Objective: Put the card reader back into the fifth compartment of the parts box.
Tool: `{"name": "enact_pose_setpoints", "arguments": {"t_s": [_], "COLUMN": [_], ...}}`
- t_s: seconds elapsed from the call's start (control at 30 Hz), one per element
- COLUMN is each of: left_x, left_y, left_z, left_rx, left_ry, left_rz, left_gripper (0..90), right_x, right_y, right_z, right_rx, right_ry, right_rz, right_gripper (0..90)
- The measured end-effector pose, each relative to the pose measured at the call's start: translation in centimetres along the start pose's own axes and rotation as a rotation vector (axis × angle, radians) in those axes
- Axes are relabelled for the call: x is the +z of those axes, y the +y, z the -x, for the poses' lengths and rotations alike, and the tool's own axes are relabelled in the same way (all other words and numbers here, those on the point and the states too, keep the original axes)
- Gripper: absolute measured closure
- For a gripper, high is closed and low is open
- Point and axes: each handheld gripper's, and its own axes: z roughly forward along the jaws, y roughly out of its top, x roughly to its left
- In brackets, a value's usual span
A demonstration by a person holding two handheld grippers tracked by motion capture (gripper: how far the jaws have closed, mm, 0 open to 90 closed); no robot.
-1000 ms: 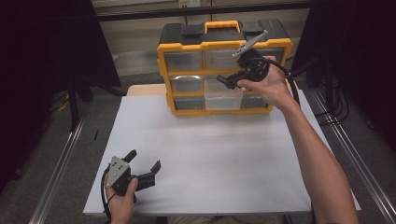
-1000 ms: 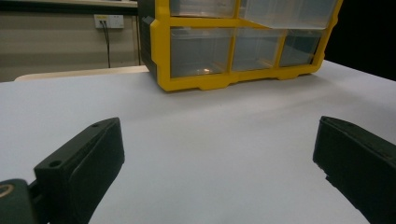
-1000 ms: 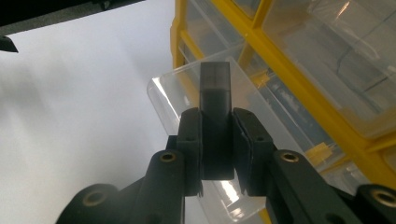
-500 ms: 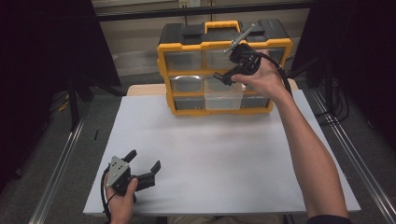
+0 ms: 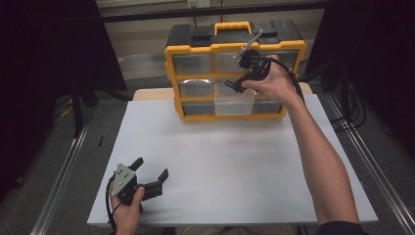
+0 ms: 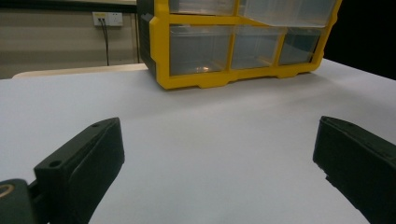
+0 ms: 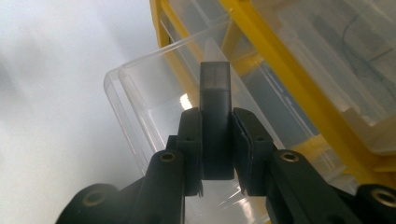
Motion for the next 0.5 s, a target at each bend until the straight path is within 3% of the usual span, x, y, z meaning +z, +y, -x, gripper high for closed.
{"name": "enact_pose_setpoints", "arguments": {"t_s": [0.5], "left_x": [0.0], "left_y": [0.0], "left_z": [0.0], "left_rx": [0.0], "left_ry": [0.0], "left_rz": [0.002], "left_gripper": [2.2], "right_x": [1.4], "right_y": [-0.5], "right_z": [0.1], "right_rx": [0.008], "right_ry": [0.027], "right_rz": [-0.036], "right_gripper": [73.6]}}
